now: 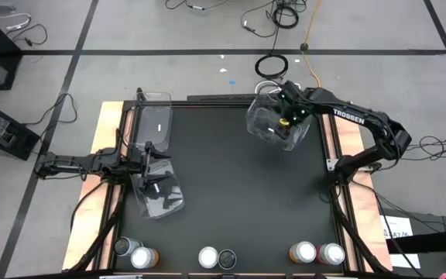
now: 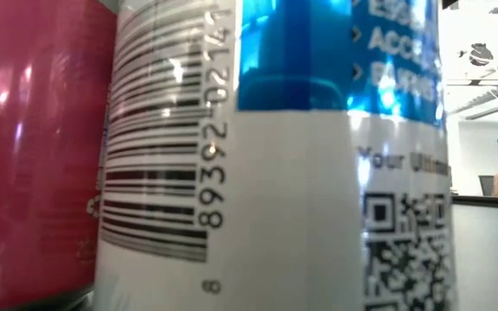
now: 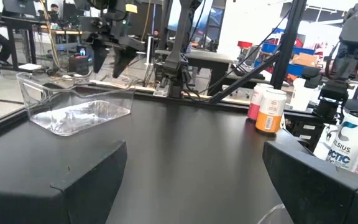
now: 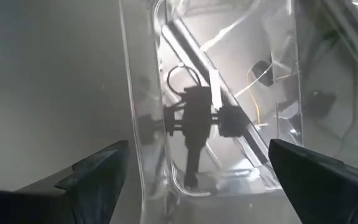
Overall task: Sort soda cans
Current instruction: Move the top right transparent bin to the middle right of the table
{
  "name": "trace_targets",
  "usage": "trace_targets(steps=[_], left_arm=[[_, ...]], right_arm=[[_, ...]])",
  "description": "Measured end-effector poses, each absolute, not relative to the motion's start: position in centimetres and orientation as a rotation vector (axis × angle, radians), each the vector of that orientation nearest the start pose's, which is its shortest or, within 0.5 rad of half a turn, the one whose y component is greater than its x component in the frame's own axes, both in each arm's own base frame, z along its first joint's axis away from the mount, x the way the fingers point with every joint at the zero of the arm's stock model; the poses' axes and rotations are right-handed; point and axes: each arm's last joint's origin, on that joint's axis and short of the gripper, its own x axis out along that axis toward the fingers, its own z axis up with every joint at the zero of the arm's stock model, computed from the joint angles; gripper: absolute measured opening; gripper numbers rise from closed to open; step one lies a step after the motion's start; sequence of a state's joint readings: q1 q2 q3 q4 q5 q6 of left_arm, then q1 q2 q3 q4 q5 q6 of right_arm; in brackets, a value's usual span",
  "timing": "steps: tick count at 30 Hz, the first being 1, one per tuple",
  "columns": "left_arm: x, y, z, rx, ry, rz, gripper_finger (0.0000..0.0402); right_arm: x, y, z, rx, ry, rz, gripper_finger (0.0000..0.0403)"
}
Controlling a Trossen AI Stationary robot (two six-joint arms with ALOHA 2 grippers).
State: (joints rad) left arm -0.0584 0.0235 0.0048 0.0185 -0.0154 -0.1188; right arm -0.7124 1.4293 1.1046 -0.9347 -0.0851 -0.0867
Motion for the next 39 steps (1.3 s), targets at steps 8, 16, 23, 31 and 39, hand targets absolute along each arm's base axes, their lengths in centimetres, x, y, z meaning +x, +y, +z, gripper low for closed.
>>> trace_targets(steps=[8,16,23,31,39], left_arm=[[9.9,-0.5,16.5,-0.119,0.003,-0.043,0.0383],[9.9,-0.5,16.5,-0.119,0.003,-0.043,0.0383],[9.9,-0.5,16.5,-0.119,0.003,-0.043,0.0383],[9.9,-0.5,16.5,-0.119,0.003,-0.043,0.0383],[9.9,-0.5,16.5,-0.119,0.003,-0.043,0.0383]], right_arm=[[20.7,-17.3,23.0,0.413,1.339,-0.404,0.0377],[21.2,-17.4,23.0,0.408,1.282,-0.394,0.0377],[21.6,-17.3,23.1,0.437,1.236,-0.331,0.0377],[22.6,-16.6,22.3,0.409,1.276,-0.301,0.0377],[23.8,-17.1,20.0,0.386,1.354,-0.334,0.0353]])
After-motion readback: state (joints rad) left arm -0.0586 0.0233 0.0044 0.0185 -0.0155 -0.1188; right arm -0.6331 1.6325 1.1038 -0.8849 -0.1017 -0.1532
